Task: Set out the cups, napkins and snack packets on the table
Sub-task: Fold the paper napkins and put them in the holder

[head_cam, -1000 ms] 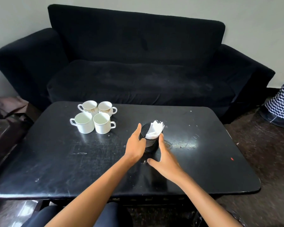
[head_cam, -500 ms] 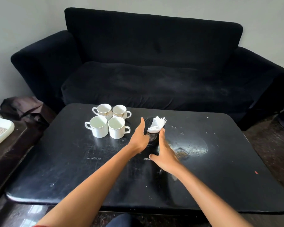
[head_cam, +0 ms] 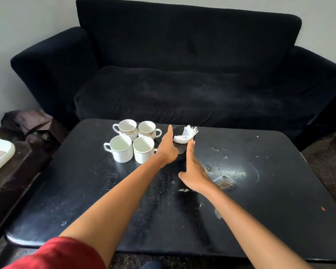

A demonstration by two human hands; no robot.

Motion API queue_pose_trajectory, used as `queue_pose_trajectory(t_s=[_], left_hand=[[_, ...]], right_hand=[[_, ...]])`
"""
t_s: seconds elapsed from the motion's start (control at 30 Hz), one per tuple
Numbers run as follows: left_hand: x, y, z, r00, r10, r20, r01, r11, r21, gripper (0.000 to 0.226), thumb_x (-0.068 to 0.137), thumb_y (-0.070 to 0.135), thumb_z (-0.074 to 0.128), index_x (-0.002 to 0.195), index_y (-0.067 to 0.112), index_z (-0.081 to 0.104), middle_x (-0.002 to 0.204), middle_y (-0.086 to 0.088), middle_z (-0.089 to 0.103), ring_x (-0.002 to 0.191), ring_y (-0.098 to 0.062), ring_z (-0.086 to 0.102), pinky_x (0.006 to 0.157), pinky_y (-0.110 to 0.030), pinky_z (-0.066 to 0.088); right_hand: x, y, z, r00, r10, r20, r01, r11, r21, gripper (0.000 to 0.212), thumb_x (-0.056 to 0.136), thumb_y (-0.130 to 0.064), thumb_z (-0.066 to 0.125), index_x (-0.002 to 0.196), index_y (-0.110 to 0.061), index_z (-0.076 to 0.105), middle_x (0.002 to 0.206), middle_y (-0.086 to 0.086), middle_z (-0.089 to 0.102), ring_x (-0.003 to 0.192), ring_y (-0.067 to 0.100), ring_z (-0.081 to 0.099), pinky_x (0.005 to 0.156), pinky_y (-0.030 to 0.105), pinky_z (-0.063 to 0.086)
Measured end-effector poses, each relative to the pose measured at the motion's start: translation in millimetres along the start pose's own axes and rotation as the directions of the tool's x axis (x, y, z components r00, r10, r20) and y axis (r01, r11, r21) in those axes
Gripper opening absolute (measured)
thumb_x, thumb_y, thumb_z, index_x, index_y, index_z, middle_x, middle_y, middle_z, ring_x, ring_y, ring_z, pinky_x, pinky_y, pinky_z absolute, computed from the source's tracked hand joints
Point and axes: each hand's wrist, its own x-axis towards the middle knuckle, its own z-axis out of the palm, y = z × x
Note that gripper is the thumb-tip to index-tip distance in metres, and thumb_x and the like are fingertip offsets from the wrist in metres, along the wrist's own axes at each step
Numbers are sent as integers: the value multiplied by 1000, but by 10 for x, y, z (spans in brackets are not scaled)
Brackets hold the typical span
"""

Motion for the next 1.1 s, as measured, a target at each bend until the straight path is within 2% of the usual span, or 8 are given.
queue_pose_trajectory(t_s=[0.07,0.2,0.43,0.63,0.77,0.87,0.97,1.1], left_hand=[[58,1,-41,1000,5,11,-5,1000,17,87,88,-9,39,152,25,-9,159,-6,14,135,-28,38,104,-44,42],[160,6,-81,1000,1,-4,-1,999,47,86,89,-9,39,152,23,-9,157,-9,20,133,-27,39,103,-40,43],[247,-1,-145,1000,3,-14,-2,997,78,86,89,-8,41,152,22,-10,151,-10,29,126,-24,44,103,-33,40],[218,-28,-189,991,15,-136,-12,1000,23,83,90,-4,46,153,15,-3,143,-15,42,128,-30,45,107,-38,38],[89,-56,-274,983,42,-177,-42,999,4,77,92,0,47,153,18,4,151,-7,35,135,-24,39,105,-29,37],[-103,-51,-323,973,92,-210,-91,996,13,70,93,5,48,153,18,15,153,-5,33,137,-24,38,107,-29,34],[-370,-69,-372,969,135,-206,-132,991,27,67,93,8,50,151,21,21,148,-6,42,125,-33,51,100,-38,45],[-851,-136,-528,960,175,-217,-166,984,60,64,92,9,50,149,25,27,144,-2,46,116,-21,55,89,-25,43]], right_hand=[[47,-24,3,1000,-15,3,15,1000,5,104,85,-3,49,138,-33,-35,155,-11,-25,144,20,24,90,30,43],[141,-106,-12,1000,-14,27,14,1000,15,103,84,0,49,141,-29,-33,154,-10,-29,147,18,9,107,46,37],[256,-170,6,999,-2,32,1,1000,11,103,84,-1,50,142,-26,-31,154,-10,-28,146,22,18,104,57,37],[269,-174,44,992,19,-121,0,987,160,92,86,-3,51,150,-21,-13,160,-6,-11,147,17,3,117,40,21],[158,-180,20,964,71,-256,-13,975,221,80,87,-1,47,151,-16,2,159,1,5,147,16,10,117,34,20],[26,-257,-14,960,66,-271,-14,982,190,75,88,-3,46,151,-15,8,159,1,11,146,16,14,117,31,19],[-147,-401,-37,961,37,-274,10,986,169,71,89,-5,46,150,-13,12,158,2,14,145,17,16,116,31,19],[-444,-684,-58,962,-14,-272,55,988,144,65,92,-11,46,150,-14,17,157,2,19,144,18,20,115,32,21]])
